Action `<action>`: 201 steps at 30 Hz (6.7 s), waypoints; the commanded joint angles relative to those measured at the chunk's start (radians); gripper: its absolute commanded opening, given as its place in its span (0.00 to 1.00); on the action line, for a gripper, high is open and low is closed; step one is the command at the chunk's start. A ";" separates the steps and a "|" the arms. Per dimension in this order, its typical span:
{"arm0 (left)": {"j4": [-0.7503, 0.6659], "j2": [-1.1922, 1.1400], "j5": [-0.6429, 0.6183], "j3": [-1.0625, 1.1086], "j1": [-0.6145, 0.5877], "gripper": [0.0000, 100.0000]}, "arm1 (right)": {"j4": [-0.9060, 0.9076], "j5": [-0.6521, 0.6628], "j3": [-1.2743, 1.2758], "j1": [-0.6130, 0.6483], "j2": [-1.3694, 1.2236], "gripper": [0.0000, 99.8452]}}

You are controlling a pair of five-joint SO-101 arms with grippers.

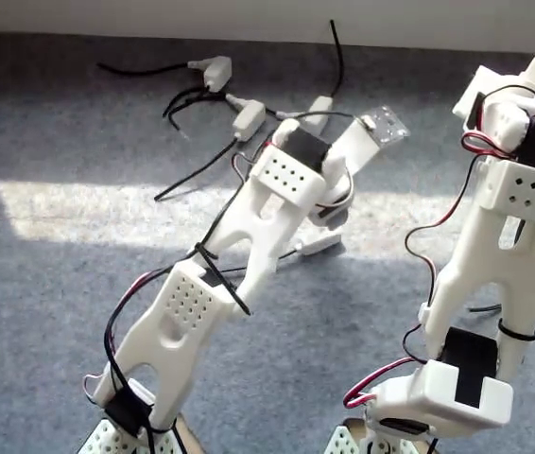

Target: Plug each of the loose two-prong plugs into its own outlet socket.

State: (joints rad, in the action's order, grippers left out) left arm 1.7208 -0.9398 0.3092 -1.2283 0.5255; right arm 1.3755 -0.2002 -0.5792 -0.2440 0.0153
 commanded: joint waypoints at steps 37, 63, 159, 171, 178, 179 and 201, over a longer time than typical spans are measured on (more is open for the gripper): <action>0.034 -0.108 -0.032 -0.154 -0.102 0.21 | -0.042 0.012 -0.045 -0.170 0.056 0.01; 0.040 0.501 -0.315 0.538 -0.079 0.21 | -0.205 0.313 -0.300 -0.872 -0.716 0.12; -0.324 0.501 -0.423 0.974 -0.153 0.21 | -0.056 0.201 -0.892 -0.757 -1.331 0.12; -0.324 0.501 -0.423 0.974 -0.153 0.21 | 0.068 0.201 -0.992 -0.788 -1.300 0.12; -0.324 0.501 -0.423 0.974 -0.153 0.21 | 0.108 0.206 -1.044 -0.817 -1.299 0.12; -0.324 0.501 -0.423 0.974 -0.153 0.21 | 0.101 0.206 -1.043 -0.816 -1.299 0.12; -0.324 0.501 -0.423 0.974 -0.154 0.21 | 0.041 0.201 -0.984 -0.794 -1.297 0.05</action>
State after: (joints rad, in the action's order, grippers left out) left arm 1.4078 -0.4994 -0.1051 -0.2493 0.3813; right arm 1.4200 0.0100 -1.5566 -1.0495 -1.3395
